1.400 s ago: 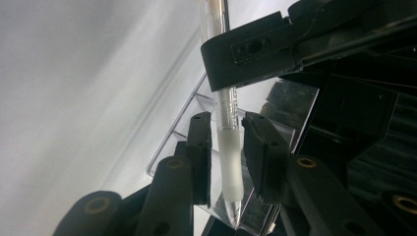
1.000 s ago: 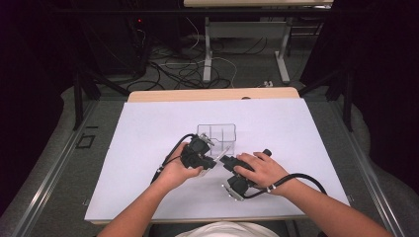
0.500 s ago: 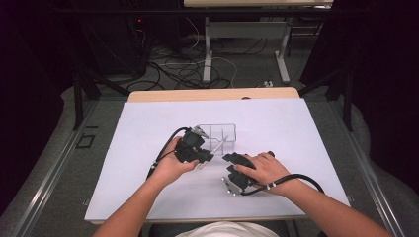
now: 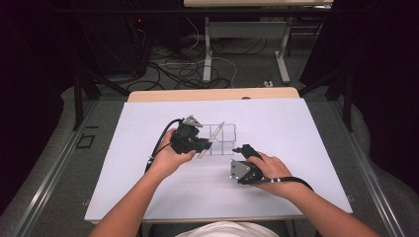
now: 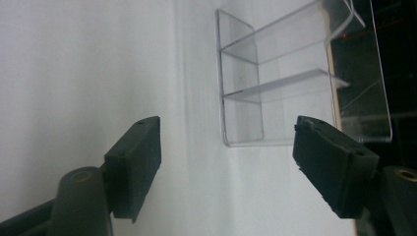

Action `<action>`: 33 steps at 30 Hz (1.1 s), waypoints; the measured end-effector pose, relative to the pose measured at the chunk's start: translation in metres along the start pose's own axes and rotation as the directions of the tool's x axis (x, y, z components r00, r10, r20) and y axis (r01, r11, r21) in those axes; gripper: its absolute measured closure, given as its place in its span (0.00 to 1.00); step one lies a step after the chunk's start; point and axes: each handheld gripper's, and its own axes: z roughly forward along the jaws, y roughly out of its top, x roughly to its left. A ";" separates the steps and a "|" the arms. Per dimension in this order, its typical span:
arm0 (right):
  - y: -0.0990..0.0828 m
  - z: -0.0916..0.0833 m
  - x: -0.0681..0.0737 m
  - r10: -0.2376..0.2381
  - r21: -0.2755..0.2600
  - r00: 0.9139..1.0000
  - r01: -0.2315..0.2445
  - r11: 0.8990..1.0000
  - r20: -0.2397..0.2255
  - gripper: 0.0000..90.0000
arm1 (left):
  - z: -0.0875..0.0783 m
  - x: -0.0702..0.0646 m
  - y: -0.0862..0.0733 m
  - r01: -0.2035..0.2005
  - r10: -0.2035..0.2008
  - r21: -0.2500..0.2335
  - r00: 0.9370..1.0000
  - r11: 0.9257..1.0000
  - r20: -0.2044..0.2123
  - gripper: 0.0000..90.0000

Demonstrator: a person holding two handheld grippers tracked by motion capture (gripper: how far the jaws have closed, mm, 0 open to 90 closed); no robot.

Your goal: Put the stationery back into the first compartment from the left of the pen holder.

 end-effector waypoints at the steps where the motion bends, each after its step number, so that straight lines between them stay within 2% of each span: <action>1: -0.001 0.000 -0.003 -0.001 -0.001 1.000 0.001 1.000 0.001 0.26 | -0.001 0.001 0.001 0.006 -0.006 -0.009 1.000 1.000 -0.005 0.88; 2: -0.002 -0.003 -0.002 0.050 0.038 0.999 -0.050 0.998 0.005 0.23 | -0.001 0.002 0.002 0.008 -0.008 -0.018 1.000 1.000 -0.012 0.88; 5: -0.007 -0.003 -0.008 0.101 0.017 0.995 -0.101 0.995 -0.024 0.18 | -0.003 0.006 0.004 0.015 -0.017 -0.058 1.000 0.998 -0.024 0.88; 6: -0.008 -0.004 -0.010 0.120 0.035 0.992 -0.119 0.992 -0.033 0.17 | -0.004 0.007 0.004 0.024 -0.026 -0.071 0.999 0.997 -0.025 0.88; 9: -0.013 -0.007 -0.014 0.173 0.043 0.984 -0.172 0.984 -0.037 0.16 | -0.006 0.012 0.006 0.029 -0.033 -0.109 0.999 0.994 -0.033 0.88; 11: -0.017 -0.008 -0.017 0.206 0.048 0.977 -0.203 0.978 -0.047 0.16 | -0.009 0.014 0.008 0.033 -0.039 -0.130 0.998 0.991 -0.041 0.88; 12: -0.020 -0.008 -0.017 0.232 0.052 0.971 -0.229 0.972 -0.055 0.16 | -0.010 0.016 0.008 0.038 -0.045 -0.146 0.998 0.989 -0.043 0.88; 14: -0.024 -0.009 -0.019 0.251 0.068 0.966 -0.247 0.967 -0.066 0.14 | -0.012 0.019 0.009 0.044 -0.053 -0.176 0.997 0.983 -0.047 0.88; 18: -0.034 -0.008 -0.022 0.322 0.076 0.944 -0.317 0.945 -0.066 0.09 | -0.013 0.024 0.011 0.048 -0.065 -0.233 0.996 0.971 -0.064 0.88; 20: -0.039 -0.008 -0.024 0.367 0.068 0.928 -0.362 0.930 -0.071 0.04 | -0.013 0.026 0.011 0.054 -0.075 -0.254 0.995 0.966 -0.073 0.88; 21: -0.040 -0.008 -0.024 0.396 0.061 0.915 -0.392 0.918 -0.074 0.02 | -0.013 0.027 0.011 0.056 -0.079 -0.263 0.994 0.963 -0.079 0.88; 23: -0.044 -0.009 -0.027 0.424 0.056 0.902 -0.421 0.906 -0.084 0.00 | -0.013 0.028 0.011 0.060 -0.089 -0.284 0.992 0.957 -0.088 0.88; 24: -0.045 -0.009 -0.028 0.456 0.044 0.885 -0.454 0.890 -0.093 0.00 | -0.012 0.029 0.011 0.062 -0.092 -0.295 0.992 0.954 -0.089 0.88; 26: -0.050 -0.010 -0.031 0.495 0.030 0.863 -0.495 0.869 -0.098 0.00 | -0.011 0.030 0.011 0.066 -0.100 -0.309 0.990 0.949 -0.096 0.88; 27: -0.052 -0.010 -0.031 0.521 0.017 0.848 -0.522 0.853 -0.100 0.00 | -0.008 0.030 0.011 0.073 -0.111 -0.328 0.989 0.942 -0.099 0.88; 28: -0.054 -0.010 -0.033 0.537 0.007 0.837 -0.540 0.842 -0.106 0.00 | -0.007 0.031 0.011 0.067 -0.108 -0.329 0.988 0.942 -0.108 0.88; 29: -0.056 -0.011 -0.033 0.562 0.002 0.820 -0.565 0.825 -0.109 0.00 | -0.006 0.032 0.011 0.077 -0.118 -0.335 0.987 0.939 -0.105 0.88; 30: -0.058 -0.011 -0.034 0.576 -0.008 0.811 -0.580 0.815 -0.103 0.00 | -0.004 0.033 0.011 0.073 -0.115 -0.335 0.987 0.940 -0.109 0.88; 31: -0.060 -0.011 -0.035 0.592 -0.019 0.798 -0.597 0.802 -0.108 0.00 | -0.003 0.034 0.011 0.075 -0.120 -0.339 0.986 0.938 -0.114 0.88; 33: -0.062 -0.013 -0.035 0.623 -0.032 0.775 -0.629 0.777 -0.104 0.00 | 0.001 0.035 0.011 0.077 -0.129 -0.360 0.984 0.930 -0.123 0.88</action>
